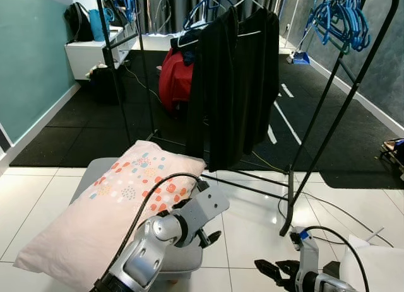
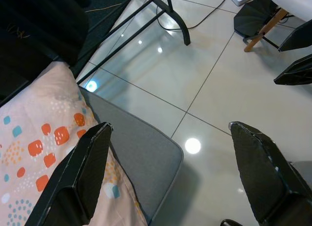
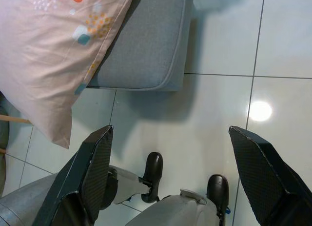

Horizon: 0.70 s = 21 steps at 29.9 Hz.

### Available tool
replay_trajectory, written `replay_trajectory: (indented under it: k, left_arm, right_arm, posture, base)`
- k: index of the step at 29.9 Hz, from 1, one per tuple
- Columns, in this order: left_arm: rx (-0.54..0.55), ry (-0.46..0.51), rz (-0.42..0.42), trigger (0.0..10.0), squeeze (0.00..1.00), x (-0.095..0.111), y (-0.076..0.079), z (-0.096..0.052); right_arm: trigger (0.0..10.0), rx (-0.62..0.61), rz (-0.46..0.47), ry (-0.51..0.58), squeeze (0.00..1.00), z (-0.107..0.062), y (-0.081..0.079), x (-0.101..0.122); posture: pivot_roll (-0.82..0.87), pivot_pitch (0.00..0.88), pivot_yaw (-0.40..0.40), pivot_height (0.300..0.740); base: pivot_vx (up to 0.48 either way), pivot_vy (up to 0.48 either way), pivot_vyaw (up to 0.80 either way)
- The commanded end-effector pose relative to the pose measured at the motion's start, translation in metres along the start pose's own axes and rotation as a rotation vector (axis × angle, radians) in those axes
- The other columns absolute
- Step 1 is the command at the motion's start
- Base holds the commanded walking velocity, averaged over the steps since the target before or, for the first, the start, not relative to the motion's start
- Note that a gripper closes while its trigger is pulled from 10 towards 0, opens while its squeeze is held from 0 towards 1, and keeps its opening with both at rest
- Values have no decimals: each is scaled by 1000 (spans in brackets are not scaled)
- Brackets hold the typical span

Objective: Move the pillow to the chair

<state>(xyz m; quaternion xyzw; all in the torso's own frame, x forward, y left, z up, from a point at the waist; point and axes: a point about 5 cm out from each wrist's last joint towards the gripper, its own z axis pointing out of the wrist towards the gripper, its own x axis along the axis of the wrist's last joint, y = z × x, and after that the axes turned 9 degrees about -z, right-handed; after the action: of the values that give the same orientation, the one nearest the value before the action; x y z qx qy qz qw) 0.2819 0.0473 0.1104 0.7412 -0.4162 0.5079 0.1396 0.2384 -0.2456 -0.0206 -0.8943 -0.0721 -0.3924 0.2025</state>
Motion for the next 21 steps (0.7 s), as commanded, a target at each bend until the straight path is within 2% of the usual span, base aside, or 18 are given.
replay_trajectory:
  k: [1,4,6,11,14,15,16,17,18,19,21]
  left_arm:
    - [-5,-14,-10,10000,0,-3,-3,0]
    - [-4,-14,-8,10000,0,-3,-3,0]
    - [29,-10,68,10000,0,-2,-2,0]
    - [28,0,85,10000,0,0,-2,2]
    - [13,26,44,10000,0,1,-2,1]
    - [3,39,18,10000,0,2,-3,0]
    - [-16,78,-79,10000,0,3,-5,-4]
    - [-16,78,-79,10000,0,3,-5,-4]
    - [-25,117,-156,10000,0,4,-9,-8]
    - [-25,117,-156,10000,0,4,-9,-8]
    - [16,232,-399,10000,0,1,-29,-22]
  right_arm:
    - [10000,-3,1,20,0,1,-1,4]
    - [10000,-2,1,20,0,2,-1,4]
    - [10000,-4,1,25,0,3,-2,5]
    - [10000,-7,0,25,0,3,-1,7]
    - [10000,-16,-2,24,0,2,1,8]
    - [10000,-21,-2,25,0,1,2,9]
    - [10000,-26,0,29,0,1,2,9]
    - [10000,-26,0,29,0,1,2,9]
    - [10000,-31,3,33,0,1,3,9]
    - [10000,-31,3,33,0,1,3,9]
    - [10000,-38,6,38,0,1,3,10]
  posture:
    - [-94,31,-57,740]
    - [-94,31,-57,740]
    - [-102,25,-55,740]
    - [-114,12,-66,740]
    - [-137,13,-67,740]
    - [-141,11,-64,740]
    - [-145,13,-58,740]
    - [-145,13,-58,740]
    - [-149,12,-56,740]
    - [-149,12,-56,740]
    - [-153,9,-54,740]
  base:
    - [0,0,0]
    - [0,0,0]
    - [0,0,0]
    - [0,0,0]
    - [0,0,0]
    - [0,0,0]
    - [0,0,0]
    - [0,0,0]
    - [0,0,0]
    - [0,0,0]
    - [0,0,0]
